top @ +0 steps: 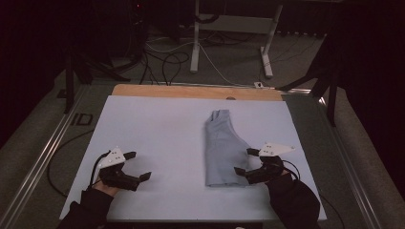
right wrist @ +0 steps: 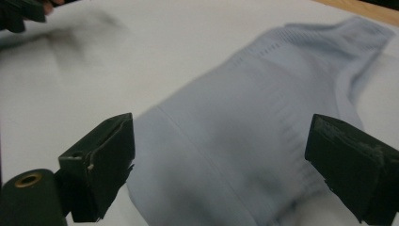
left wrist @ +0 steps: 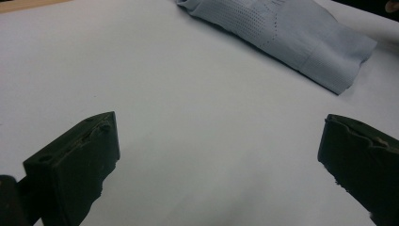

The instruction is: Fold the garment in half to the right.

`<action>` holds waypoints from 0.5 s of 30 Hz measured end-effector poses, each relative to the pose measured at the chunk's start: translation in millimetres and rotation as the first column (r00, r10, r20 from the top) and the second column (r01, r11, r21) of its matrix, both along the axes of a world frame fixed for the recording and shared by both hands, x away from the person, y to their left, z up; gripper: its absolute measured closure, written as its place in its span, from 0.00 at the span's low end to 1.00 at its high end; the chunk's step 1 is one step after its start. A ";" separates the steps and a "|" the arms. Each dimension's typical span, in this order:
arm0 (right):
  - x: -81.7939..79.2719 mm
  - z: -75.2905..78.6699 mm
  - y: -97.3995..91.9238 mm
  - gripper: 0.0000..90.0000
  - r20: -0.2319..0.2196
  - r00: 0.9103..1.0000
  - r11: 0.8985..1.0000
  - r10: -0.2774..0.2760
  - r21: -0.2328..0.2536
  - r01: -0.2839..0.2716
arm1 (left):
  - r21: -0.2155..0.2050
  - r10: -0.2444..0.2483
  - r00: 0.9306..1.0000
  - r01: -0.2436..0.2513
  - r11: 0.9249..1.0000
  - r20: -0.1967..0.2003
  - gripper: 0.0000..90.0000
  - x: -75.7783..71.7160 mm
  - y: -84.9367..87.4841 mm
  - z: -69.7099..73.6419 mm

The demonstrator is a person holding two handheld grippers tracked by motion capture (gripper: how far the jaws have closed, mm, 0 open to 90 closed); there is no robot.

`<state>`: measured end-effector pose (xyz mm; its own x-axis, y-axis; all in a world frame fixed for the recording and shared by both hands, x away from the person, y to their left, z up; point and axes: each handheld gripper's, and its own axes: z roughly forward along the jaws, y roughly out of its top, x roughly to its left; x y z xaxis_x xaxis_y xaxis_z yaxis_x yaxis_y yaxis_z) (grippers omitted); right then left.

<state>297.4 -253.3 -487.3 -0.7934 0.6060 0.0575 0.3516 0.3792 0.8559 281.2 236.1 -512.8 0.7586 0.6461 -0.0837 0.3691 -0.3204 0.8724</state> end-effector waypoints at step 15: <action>-18.9 -25.2 -37.2 0.10 -0.020 0.991 0.991 -0.132 -0.015 0.131 | 0.004 0.010 1.000 -0.010 1.000 0.002 0.00 -1.4 4.6 -0.4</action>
<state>278.5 -290.5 -512.5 -0.7054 0.7059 0.0644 0.4169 0.3398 0.8430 279.8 240.7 -513.3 0.7525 0.6537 -0.0800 0.3707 -0.3201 0.8718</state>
